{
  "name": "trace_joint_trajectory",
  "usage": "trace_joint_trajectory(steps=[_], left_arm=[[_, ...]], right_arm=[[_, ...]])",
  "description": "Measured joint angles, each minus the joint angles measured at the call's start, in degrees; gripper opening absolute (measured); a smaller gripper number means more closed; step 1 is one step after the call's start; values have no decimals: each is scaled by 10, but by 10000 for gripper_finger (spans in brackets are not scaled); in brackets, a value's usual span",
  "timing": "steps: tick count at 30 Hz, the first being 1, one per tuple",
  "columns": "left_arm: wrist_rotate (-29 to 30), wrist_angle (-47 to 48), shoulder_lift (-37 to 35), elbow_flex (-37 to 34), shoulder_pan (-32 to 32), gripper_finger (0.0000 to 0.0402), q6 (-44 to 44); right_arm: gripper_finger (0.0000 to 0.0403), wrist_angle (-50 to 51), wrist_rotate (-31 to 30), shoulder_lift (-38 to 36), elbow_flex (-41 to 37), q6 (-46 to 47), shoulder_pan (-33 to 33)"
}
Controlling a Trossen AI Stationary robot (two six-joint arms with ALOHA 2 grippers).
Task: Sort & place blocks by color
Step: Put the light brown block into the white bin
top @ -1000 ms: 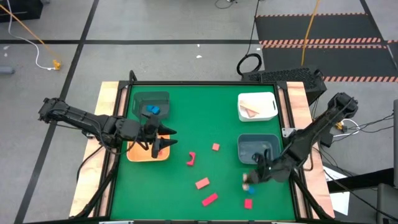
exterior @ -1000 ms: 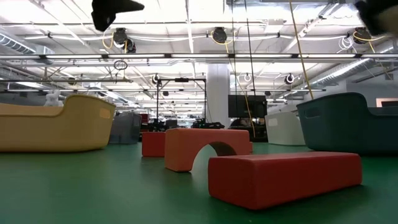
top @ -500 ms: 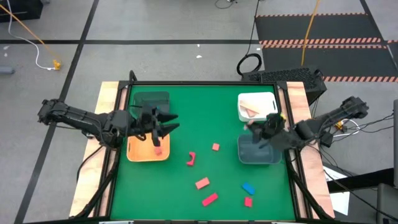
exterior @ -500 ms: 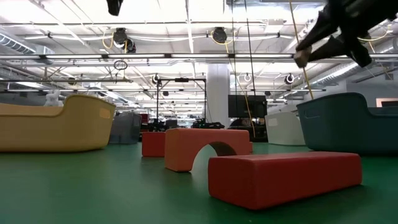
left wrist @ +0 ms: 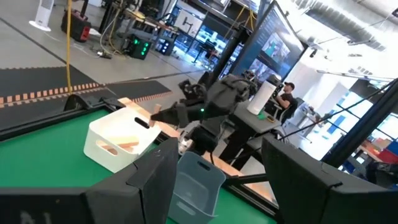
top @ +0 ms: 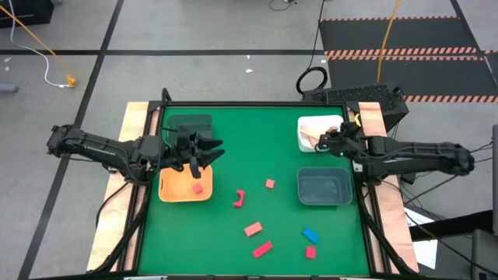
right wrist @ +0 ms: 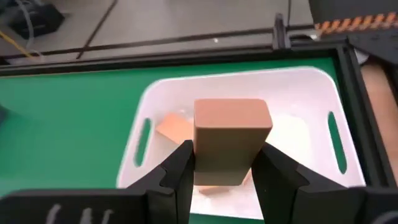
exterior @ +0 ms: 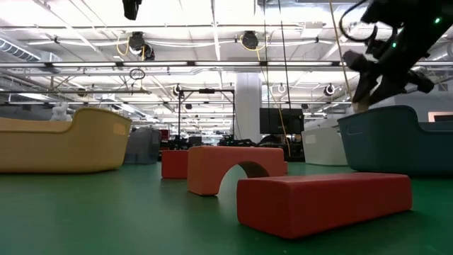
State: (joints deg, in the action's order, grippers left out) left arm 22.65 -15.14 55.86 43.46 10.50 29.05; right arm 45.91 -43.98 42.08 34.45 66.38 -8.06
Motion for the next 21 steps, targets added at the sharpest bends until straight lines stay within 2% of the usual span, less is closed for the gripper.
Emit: trace_joint_trajectory(steps=[5, 11, 15, 21], left_arm=[[0, 0, 0, 0, 0, 232, -8], [0, 0, 0, 0, 0, 232, -18], [0, 10, 0, 0, 0, 232, -19], [0, 47, 0, 0, 0, 232, -19]], right_arm=[[118, -76, 48, 6, -66, -41, -54], [125, -214, 54, 6, -147, -27, -81], [149, -269, 69, 6, -166, -60, -86], [199, -289, 107, 6, -162, -151, -89]])
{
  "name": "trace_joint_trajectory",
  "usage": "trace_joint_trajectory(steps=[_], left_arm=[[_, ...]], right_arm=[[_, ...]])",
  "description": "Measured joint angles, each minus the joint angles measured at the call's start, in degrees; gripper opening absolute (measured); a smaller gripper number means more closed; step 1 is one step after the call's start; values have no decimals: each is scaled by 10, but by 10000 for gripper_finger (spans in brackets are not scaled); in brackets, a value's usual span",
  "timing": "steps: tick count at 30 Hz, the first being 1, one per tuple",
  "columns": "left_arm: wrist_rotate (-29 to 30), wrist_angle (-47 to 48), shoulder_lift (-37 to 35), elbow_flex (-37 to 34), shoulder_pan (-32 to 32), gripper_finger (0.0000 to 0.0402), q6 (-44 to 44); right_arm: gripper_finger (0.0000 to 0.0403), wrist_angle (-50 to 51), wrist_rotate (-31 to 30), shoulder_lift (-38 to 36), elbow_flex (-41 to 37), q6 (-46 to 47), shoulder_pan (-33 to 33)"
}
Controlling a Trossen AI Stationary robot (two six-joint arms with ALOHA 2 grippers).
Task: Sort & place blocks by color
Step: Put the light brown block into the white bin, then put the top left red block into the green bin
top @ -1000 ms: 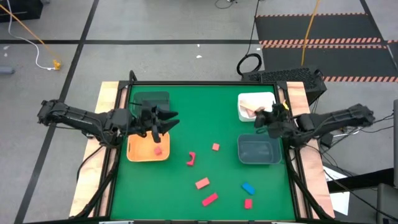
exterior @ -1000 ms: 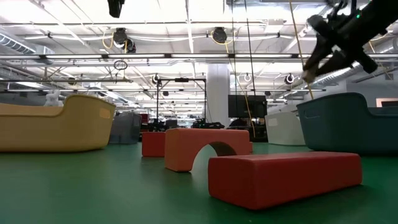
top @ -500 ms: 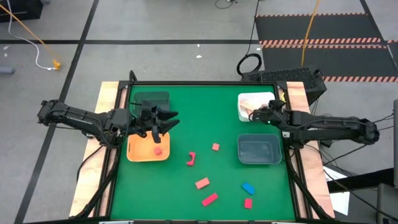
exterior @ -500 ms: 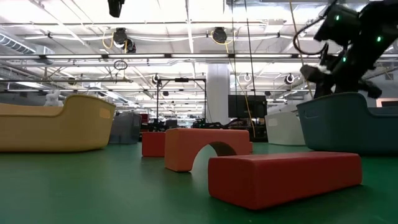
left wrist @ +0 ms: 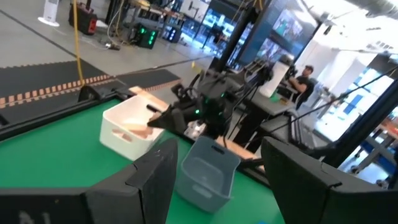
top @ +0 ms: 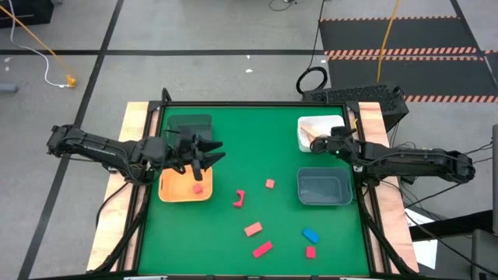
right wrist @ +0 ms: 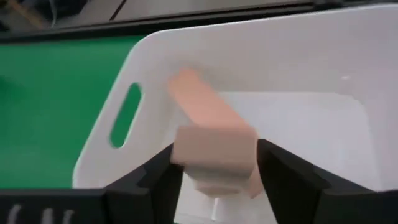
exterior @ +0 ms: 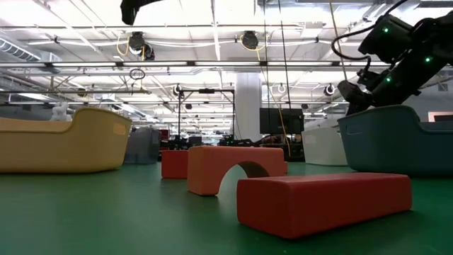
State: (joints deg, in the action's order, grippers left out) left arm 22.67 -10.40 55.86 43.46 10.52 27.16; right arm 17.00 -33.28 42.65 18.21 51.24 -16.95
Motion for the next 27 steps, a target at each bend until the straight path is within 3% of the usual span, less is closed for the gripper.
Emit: trace_joint_trajectory(steps=[10, 19, 27], left_arm=[[0, 95, 0, 0, 0, 232, 26], [-6, 137, 9, 0, 0, 232, 25], [-17, 121, 82, 0, 0, 232, 61]], right_arm=[[275, -33, 66, 0, 79, -104, 0], [278, -35, 143, 0, 219, -194, 7], [278, -74, 155, 7, 248, -175, 70]])
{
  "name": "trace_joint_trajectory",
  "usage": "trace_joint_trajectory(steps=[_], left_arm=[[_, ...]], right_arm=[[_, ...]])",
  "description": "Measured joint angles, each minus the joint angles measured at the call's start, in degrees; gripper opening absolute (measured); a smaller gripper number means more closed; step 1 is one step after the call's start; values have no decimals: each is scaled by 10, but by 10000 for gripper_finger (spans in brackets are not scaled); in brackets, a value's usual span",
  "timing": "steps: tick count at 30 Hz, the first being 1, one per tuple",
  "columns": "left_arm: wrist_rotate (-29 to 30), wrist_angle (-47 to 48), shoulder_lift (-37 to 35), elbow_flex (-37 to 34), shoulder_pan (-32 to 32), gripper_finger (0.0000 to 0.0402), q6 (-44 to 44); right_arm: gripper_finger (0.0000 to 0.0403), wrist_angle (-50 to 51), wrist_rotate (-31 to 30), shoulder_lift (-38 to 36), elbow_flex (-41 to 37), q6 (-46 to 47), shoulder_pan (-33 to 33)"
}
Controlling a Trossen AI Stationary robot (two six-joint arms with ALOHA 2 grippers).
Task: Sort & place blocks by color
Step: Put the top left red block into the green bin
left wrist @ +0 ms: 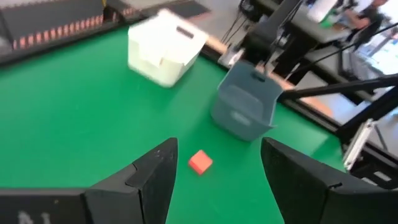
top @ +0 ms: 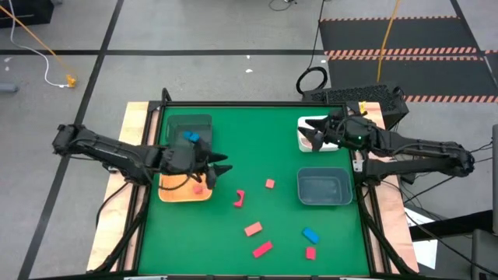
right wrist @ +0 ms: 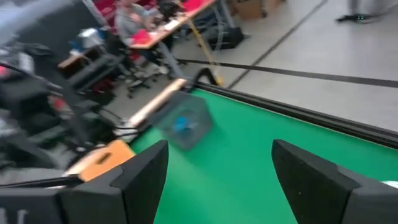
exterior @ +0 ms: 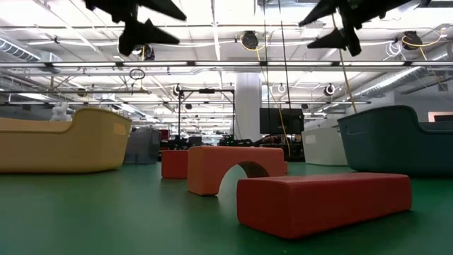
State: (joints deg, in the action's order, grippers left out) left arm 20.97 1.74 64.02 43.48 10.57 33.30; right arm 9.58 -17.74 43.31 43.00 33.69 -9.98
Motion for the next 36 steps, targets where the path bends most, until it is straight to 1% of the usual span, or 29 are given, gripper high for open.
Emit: trace_joint_trajectory(steps=[2, 5, 11, 13, 16, 20, 25, 28, 31, 34, 36], left_arm=[[0, 0, 28, 0, 0, 232, 29], [-6, 1, 67, 0, 0, 232, 81], [-90, -6, 125, 0, 3, 232, 188], [-103, -18, 142, 0, 6, 232, 212], [-107, -20, 159, 0, 17, 232, 239], [-107, -18, 181, 10, 34, 232, 248], [-108, -12, 209, 49, 55, 232, 231], [-107, 16, 225, 79, 63, 232, 214], [-107, 77, 242, 107, 66, 232, 208], [-107, 130, 258, 123, 66, 232, 226], [-120, 133, 273, 132, 64, 232, 239]], right_arm=[[278, -21, 0, 6, 0, -1, 14], [278, -23, 0, 15, 0, 1, 26], [278, -19, 0, 37, 0, 16, 40], [278, -20, 0, 46, 0, 16, 45], [278, -20, 0, 61, 0, 16, 53], [278, -20, 1, 79, 0, 16, 66], [278, -21, 3, 93, 0, 30, 82], [278, -28, 29, 99, 0, 33, 92], [278, -30, 32, 103, 0, 32, 108], [278, -30, 31, 103, 0, 32, 122], [278, -31, 30, 103, 0, 32, 130]])
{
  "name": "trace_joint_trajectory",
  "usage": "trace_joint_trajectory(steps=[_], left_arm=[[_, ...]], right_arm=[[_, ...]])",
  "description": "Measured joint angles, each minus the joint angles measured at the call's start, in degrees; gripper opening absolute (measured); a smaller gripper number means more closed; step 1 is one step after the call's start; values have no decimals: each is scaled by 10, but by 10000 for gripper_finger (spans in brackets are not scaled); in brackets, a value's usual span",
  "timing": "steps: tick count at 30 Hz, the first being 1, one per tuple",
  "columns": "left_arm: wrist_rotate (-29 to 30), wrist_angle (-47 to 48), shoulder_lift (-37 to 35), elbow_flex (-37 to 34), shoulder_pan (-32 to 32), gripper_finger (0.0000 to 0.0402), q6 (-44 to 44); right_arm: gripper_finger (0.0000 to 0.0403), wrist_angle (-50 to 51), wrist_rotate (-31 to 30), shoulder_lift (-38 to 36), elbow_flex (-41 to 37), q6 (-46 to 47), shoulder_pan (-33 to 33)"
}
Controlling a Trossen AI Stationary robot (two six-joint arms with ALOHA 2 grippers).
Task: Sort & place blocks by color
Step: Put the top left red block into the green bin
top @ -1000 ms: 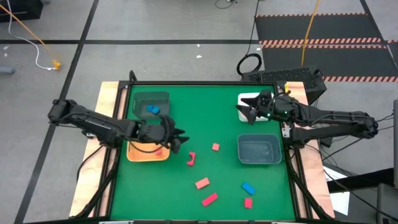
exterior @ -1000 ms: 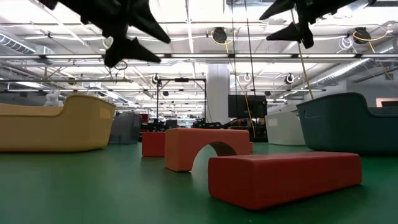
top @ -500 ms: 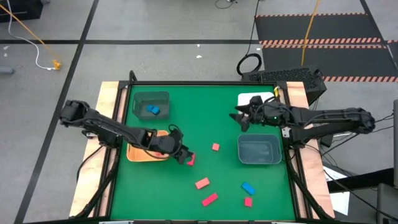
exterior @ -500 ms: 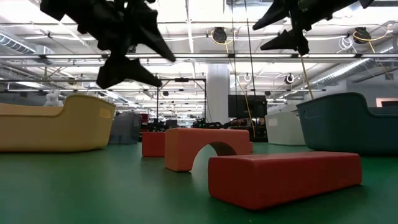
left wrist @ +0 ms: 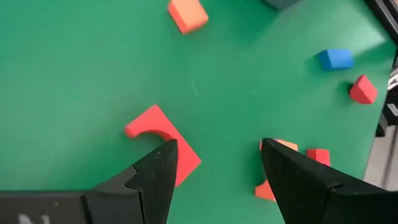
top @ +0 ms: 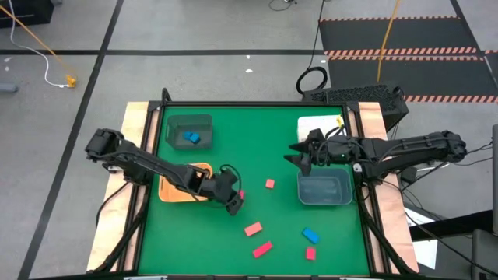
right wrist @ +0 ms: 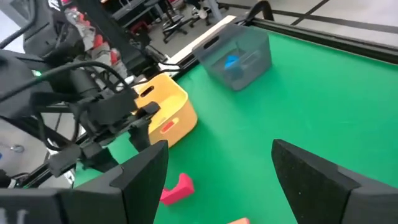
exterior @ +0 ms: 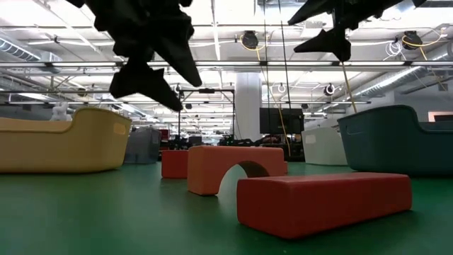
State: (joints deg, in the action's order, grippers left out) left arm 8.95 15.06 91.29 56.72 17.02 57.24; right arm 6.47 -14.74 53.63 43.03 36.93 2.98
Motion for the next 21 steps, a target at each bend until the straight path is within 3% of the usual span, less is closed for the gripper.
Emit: trace_joint_trajectory(steps=[4, 10, 21], left_arm=[[-32, -4, 37, 15, 0, 232, 20], [-34, 7, 79, 23, -7, 232, 71], [-34, 31, 75, 36, -10, 232, 88]], right_arm=[[278, -18, -1, 0, 0, 3, 10], [278, -20, -2, 0, 0, 11, 17], [278, -19, -2, 0, 0, 13, 24]])
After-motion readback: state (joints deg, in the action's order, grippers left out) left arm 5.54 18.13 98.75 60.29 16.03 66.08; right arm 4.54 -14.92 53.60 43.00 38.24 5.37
